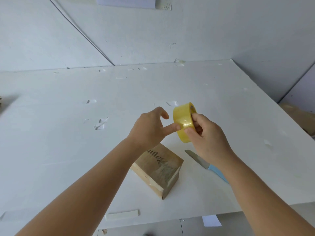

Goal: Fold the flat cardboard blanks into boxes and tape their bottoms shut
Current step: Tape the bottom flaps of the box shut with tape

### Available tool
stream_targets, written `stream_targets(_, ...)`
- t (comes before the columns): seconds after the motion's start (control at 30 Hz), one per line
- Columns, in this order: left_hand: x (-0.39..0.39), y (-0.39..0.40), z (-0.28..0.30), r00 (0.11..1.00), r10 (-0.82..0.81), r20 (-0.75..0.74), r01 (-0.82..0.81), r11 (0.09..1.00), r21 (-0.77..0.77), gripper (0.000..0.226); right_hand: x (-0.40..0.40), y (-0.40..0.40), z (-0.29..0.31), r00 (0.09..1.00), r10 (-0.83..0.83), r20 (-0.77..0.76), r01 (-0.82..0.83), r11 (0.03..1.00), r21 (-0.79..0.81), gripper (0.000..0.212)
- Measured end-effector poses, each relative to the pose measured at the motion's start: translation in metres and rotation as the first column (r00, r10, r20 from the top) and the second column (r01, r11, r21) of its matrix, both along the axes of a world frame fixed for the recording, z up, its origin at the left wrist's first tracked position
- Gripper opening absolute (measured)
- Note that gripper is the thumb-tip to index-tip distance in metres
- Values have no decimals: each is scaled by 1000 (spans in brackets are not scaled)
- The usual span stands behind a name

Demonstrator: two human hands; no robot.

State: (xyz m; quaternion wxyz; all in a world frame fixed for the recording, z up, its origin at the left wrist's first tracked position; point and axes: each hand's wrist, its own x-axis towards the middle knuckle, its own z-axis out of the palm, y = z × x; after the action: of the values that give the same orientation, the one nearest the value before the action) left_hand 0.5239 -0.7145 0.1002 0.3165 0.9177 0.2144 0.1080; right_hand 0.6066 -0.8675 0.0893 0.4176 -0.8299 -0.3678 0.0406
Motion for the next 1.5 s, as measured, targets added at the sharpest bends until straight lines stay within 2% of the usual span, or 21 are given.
stream_targets(0.2,-19,-1,-24,958,-243,-153,249,968,25,18,22,-14,-36,985,-32,171,64,980,-187,11)
stream_targets(0.3,-28,1,-37,941,-308,-136,322,943,90,19,33,-26,-58,971,-45,233,133,916,-378,20)
stream_targets(0.37,-32,2,-41,939,-309,-148,328,935,131,23,39,-35,-69,965,-49,256,176,846,-503,23)
stream_targets(0.5,-36,-4,-44,946,-270,-181,305,931,201,24,49,-56,-89,948,-60,311,256,724,-641,11)
stream_targets(0.67,-37,-14,-45,964,-191,-187,232,945,230,29,56,-74,-102,950,-53,307,270,633,-725,26)
stream_targets(0.7,-38,-15,-46,969,-168,-183,210,947,242,30,53,-72,-99,946,-53,321,277,647,-711,27)
stream_targets(0.73,-38,-16,-47,975,-134,-176,176,952,250,31,47,-68,-94,951,-77,300,262,713,-650,29)
stream_targets(0.8,-40,-18,-49,984,-40,-173,86,960,267,40,19,-52,-74,992,-114,60,129,904,-408,38)
stream_targets(0.83,-41,-20,-50,984,11,-177,39,960,277,47,0,-42,-64,994,-59,-93,32,963,-267,43)
stream_targets(0.87,-43,-21,-50,982,58,-179,-5,959,282,55,-21,-32,-54,979,34,-202,-71,981,-180,46)
stream_targets(0.93,-46,-24,-51,977,134,-167,-86,960,268,65,-53,-15,-52,948,168,-270,-207,971,-122,47)
stream_targets(0.97,-49,-24,-50,977,154,-149,-113,960,256,65,-61,-9,-56,940,172,-294,-207,974,-92,48)
stream_targets(1.07,-56,-18,-51,980,179,-88,-161,970,181,60,-64,-1,-64,937,74,-342,-74,997,12,40)
stream_targets(1.13,-62,-10,-52,963,254,-94,-246,965,88,58,-59,0,-67,927,28,-374,-6,998,58,32)
stream_targets(1.2,-72,-4,-55,940,334,-73,-339,938,-67,45,-56,0,-68,893,8,-450,39,995,94,28)
stream_targets(1.27,-81,0,-59,930,368,13,-343,879,-332,24,-55,2,-70,846,8,-534,80,987,141,26)
stream_targets(1.33,-88,2,-62,923,381,46,-288,767,-574,27,-54,4,-72,821,11,-571,100,982,162,24)
stream_targets(1.37,-89,3,-63,924,381,35,-279,734,-619,29,-54,4,-73,805,18,-593,99,982,163,23)
stream_targets(1.43,-89,6,-65,925,381,9,-312,770,-556,31,-52,3,-72,769,32,-638,78,987,143,20)
stream_targets(1.5,-86,8,-66,914,400,-62,-398,857,-327,44,-48,1,-71,800,6,-600,51,996,78,36)
